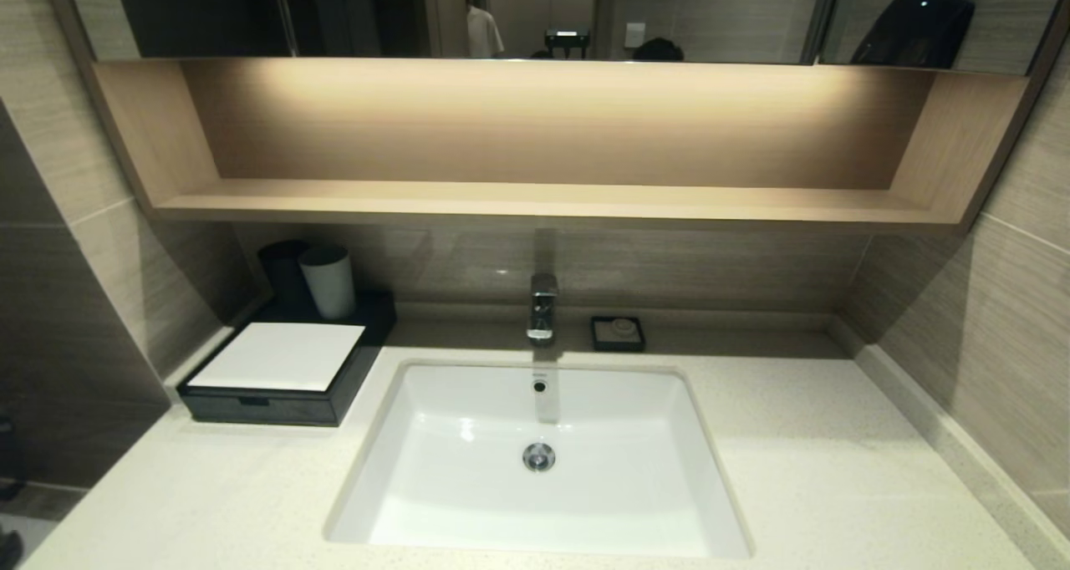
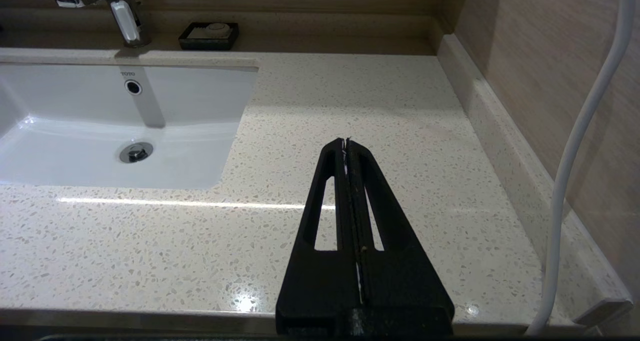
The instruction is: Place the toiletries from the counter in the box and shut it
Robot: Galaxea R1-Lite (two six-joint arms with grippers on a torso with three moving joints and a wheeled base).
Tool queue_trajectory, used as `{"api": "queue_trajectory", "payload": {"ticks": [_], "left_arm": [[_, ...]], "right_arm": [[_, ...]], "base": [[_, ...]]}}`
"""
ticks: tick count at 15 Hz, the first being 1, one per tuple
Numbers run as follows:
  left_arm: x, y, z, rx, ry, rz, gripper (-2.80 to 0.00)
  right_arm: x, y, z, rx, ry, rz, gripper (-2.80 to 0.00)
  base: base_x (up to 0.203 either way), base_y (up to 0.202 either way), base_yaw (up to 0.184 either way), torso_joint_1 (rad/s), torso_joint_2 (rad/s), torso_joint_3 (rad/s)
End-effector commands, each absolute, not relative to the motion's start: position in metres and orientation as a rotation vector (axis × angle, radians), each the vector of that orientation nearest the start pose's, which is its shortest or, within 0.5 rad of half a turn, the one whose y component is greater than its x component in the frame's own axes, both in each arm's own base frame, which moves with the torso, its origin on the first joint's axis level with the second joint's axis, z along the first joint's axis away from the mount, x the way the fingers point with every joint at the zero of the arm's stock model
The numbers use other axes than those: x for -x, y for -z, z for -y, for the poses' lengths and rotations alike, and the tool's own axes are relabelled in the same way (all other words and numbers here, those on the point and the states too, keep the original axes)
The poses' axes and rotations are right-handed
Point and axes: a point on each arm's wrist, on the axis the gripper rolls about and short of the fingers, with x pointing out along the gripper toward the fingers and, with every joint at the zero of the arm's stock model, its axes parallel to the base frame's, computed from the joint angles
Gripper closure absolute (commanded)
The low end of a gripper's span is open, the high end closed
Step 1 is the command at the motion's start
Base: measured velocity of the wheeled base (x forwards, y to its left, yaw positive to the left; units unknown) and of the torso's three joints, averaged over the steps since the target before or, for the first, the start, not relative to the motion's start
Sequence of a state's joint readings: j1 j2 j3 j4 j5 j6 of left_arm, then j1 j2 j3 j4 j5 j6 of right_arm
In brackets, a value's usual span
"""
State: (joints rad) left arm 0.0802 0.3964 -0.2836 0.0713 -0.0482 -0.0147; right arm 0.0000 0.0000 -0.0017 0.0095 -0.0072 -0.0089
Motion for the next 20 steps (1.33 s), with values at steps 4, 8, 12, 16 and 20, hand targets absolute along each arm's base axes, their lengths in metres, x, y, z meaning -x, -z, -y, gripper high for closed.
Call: {"api": "queue_trajectory", "payload": {"ticks": [4, 8, 12, 16, 20], "left_arm": [[0.016, -0.146, 0.002, 0.003, 0.053, -0.112, 0.00], [0.028, -0.131, 0.002, -0.002, 0.083, -0.083, 0.00], [0.036, -0.129, 0.002, -0.007, 0.075, -0.011, 0.00], [0.028, -0.125, 0.001, -0.038, 0.045, 0.077, 0.00], [0.020, -0.113, 0.000, -0.091, -0.002, 0.146, 0.00]], "right_arm": [[0.023, -0.075, 0.000, 0.008, 0.008, -0.007, 0.00], [0.023, -0.075, 0.000, 0.009, 0.008, -0.007, 0.00], [0.023, -0.075, 0.000, 0.009, 0.008, -0.008, 0.00], [0.023, -0.075, 0.000, 0.009, 0.008, -0.008, 0.00], [0.023, -0.075, 0.000, 0.009, 0.008, -0.008, 0.00]], "base": [[0.000, 0.000, 0.000, 0.000, 0.00, 0.000], [0.000, 0.000, 0.000, 0.000, 0.00, 0.000], [0.000, 0.000, 0.000, 0.000, 0.00, 0.000], [0.000, 0.000, 0.000, 0.000, 0.00, 0.000], [0.000, 0.000, 0.000, 0.000, 0.00, 0.000]]}}
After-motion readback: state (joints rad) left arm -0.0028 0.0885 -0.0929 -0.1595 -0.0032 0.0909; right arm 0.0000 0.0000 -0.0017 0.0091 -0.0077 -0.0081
